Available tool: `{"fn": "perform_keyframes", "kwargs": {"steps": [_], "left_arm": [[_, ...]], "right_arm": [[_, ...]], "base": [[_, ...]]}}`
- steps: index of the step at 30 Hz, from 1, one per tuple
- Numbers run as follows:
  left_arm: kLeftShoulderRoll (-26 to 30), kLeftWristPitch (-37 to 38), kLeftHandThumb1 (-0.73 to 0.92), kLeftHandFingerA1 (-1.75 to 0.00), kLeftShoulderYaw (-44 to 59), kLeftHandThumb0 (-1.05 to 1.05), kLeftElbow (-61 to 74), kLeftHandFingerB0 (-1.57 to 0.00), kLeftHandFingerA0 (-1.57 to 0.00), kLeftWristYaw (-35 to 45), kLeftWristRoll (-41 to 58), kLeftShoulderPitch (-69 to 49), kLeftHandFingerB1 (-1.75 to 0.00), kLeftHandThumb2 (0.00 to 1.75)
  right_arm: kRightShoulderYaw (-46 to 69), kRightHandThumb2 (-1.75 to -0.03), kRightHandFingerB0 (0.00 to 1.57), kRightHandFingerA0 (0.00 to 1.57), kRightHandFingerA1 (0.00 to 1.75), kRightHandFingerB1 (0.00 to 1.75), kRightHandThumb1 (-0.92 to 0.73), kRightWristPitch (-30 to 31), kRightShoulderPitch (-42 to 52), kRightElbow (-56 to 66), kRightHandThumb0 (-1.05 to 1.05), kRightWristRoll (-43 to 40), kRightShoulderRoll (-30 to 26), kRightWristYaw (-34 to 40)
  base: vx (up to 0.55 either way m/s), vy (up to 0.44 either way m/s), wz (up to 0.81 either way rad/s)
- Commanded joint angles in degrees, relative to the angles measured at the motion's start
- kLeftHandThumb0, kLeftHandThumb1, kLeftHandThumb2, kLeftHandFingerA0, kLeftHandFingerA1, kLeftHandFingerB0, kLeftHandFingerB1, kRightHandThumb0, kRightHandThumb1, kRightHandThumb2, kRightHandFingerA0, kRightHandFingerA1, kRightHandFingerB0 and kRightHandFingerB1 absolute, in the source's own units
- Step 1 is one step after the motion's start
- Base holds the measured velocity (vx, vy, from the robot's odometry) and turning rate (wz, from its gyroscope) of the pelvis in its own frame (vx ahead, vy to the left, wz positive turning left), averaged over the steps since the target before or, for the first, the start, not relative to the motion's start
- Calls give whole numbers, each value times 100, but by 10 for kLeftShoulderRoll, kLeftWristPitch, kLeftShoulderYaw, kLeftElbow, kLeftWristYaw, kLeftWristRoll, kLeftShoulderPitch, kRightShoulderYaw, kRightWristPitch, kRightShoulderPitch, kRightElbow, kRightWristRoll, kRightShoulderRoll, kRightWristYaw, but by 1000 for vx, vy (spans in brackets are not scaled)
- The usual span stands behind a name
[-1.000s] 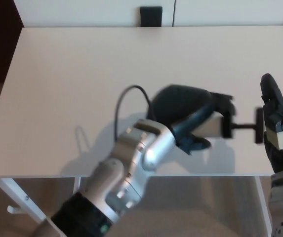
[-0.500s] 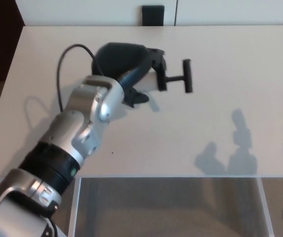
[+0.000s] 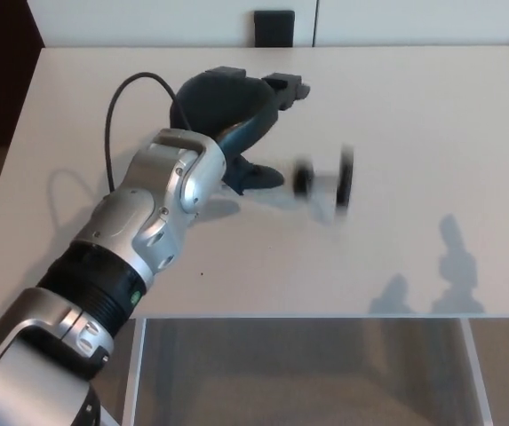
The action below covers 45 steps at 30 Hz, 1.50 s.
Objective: The robot walks towards a desk on which an air pump is kept in the middle. It lifts it up and holds it with its left hand and uses its right hand to compress it by pushing its handle inwards.
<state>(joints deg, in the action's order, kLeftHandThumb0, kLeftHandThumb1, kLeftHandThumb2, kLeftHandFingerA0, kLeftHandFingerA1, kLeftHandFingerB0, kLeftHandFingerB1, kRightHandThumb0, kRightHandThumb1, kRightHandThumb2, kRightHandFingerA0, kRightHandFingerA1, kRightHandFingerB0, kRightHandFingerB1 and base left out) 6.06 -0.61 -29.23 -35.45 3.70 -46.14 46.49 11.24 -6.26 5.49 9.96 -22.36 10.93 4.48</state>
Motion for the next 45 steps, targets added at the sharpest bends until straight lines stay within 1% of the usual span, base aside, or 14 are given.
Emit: {"fn": "perform_keyframes", "kwargs": {"steps": [1,10,12,13,18,19,25,26,29,31,34,40,41,45], "left_arm": [[-1,-50,61,0,-22,-96,24,0,0,136,13,18,0,60],[14,-66,55,0,-22,-98,47,0,0,179,16,14,0,96],[24,-65,55,0,-23,-98,64,0,0,185,9,10,0,96],[35,-59,68,0,-17,-98,83,0,0,188,12,4,0,60],[97,-42,65,0,47,-99,237,0,0,228,72,-54,0,62],[128,-35,48,0,99,-87,347,0,0,247,118,-114,-3,90],[175,-60,45,0,296,-81,671,0,0,313,275,-309,-5,86],[177,-57,45,0,394,-79,731,0,0,342,392,-369,0,82],[188,-78,39,-7,613,-66,810,0,0,414,675,-510,-21,79],[187,-69,34,-11,676,-59,807,0,0,432,748,-569,-25,78],[175,4,41,0,781,-70,771,0,0,486,846,-699,-16,80],[193,-26,40,-9,895,-69,642,0,0,671,932,-771,-17,81],[211,-76,44,-10,932,-72,581,-8,-8,727,951,-764,-28,82],[251,-226,50,-30,993,-81,454,-20,-16,836,1006,-752,-31,57]], "right_arm": [[9,-119,0,1,39,25,-76,-13,15,29,-77,-3,-10,-11],[11,-119,1,2,45,28,-77,-13,34,51,-76,2,-11,-14],[11,-119,1,2,45,28,-77,-16,41,58,-76,5,-14,-18],[12,-119,0,2,48,29,-78,-18,47,66,-76,9,-19,-21],[32,-120,0,11,50,25,-83,-7,90,118,-89,-5,-51,-44],[48,-119,0,1,46,23,-74,-15,122,140,-81,-23,-70,-73],[109,-111,6,13,50,37,-71,-28,247,218,-88,-94,-122,-160],[138,-70,12,22,40,27,-92,-42,294,234,-91,-114,-129,-190],[202,-68,15,26,40,28,-91,-76,381,254,-92,-163,-141,-250],[222,-110,8,23,53,40,-70,-80,402,260,-91,-186,-141,-264],[260,-111,10,23,52,40,-75,-77,443,268,-96,-242,-141,-293],[303,-108,10,24,53,42,-70,-77,470,247,-88,-308,-148,-356],[310,-66,22,40,44,30,-86,-59,486,249,-89,-326,-156,-375],[327,-66,22,39,45,30,-85,-24,511,247,-88,-366,-172,-411]], "base": [[0,0,0],[0,0,0],[0,0,0],[0,0,0],[0,0,0],[0,0,0],[0,0,0],[0,0,0],[0,0,0],[0,0,0],[0,0,0],[0,0,0],[0,0,0],[0,0,0]]}}
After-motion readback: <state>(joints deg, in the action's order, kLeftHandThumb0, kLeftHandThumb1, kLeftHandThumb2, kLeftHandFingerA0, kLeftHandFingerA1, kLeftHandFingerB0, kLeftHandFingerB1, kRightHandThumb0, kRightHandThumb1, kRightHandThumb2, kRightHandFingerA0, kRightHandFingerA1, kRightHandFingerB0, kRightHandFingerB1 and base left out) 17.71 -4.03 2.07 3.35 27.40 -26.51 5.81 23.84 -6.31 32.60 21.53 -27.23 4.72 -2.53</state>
